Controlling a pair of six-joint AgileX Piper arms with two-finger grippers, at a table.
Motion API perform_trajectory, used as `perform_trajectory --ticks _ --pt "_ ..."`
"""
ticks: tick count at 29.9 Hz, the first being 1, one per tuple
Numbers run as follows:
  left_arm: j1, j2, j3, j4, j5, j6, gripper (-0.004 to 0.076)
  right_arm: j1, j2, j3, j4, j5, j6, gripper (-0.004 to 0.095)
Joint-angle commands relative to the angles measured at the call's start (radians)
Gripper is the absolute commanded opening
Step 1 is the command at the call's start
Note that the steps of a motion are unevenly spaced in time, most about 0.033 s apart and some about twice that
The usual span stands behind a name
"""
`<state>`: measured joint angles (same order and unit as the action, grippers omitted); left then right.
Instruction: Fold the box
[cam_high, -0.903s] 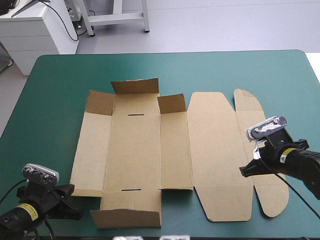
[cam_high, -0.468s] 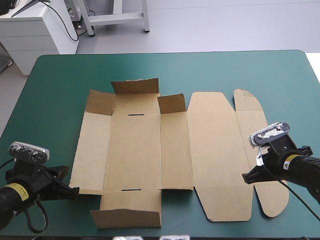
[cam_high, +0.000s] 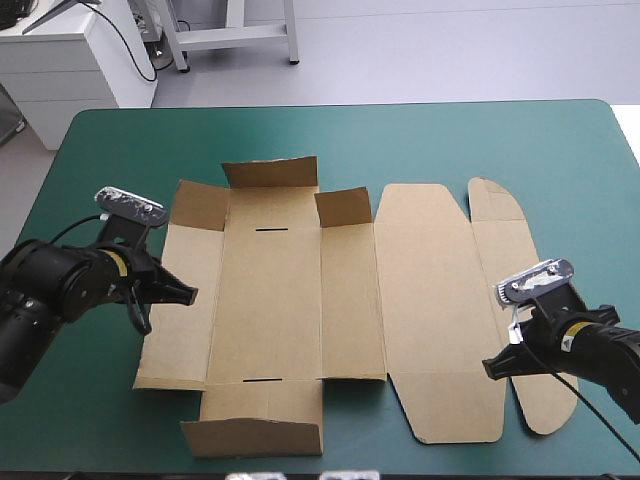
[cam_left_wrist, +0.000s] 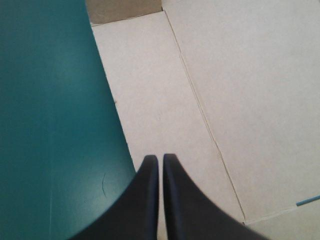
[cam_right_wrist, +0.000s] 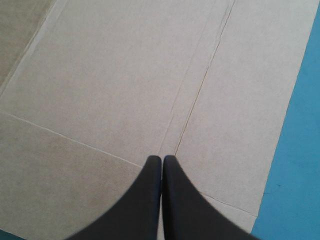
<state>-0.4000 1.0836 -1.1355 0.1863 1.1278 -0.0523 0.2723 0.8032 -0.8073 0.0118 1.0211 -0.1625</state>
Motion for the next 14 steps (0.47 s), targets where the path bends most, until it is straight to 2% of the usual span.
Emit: perform_trajectory --ticks 1,4,6,10,14 --pt "0.037 0.049 -0.065 -0.043 -0.062 0.042 0.0019 -0.008 -0.034 0.026 0.005 -0.083 -0.001 -0.0006" --pt "0.140 0.071 -0.070 -0.186 -0.080 0.142 0.0019 -0.008 -0.063 0.037 0.007 -0.083 0.007 -0.0006" --pt "0.258 0.078 -0.070 -0.358 -0.063 0.273 0.0019 -0.008 -0.085 0.037 0.007 -0.085 0.007 -0.0006" --pt "0.470 0.078 -0.070 -0.542 0.032 0.482 0.0019 -0.008 -0.111 0.037 0.000 -0.085 0.007 -0.0006" --pt "0.680 0.078 -0.070 -0.571 0.162 0.553 0.0018 -0.008 -0.115 0.037 0.000 -0.083 0.007 -0.0006"
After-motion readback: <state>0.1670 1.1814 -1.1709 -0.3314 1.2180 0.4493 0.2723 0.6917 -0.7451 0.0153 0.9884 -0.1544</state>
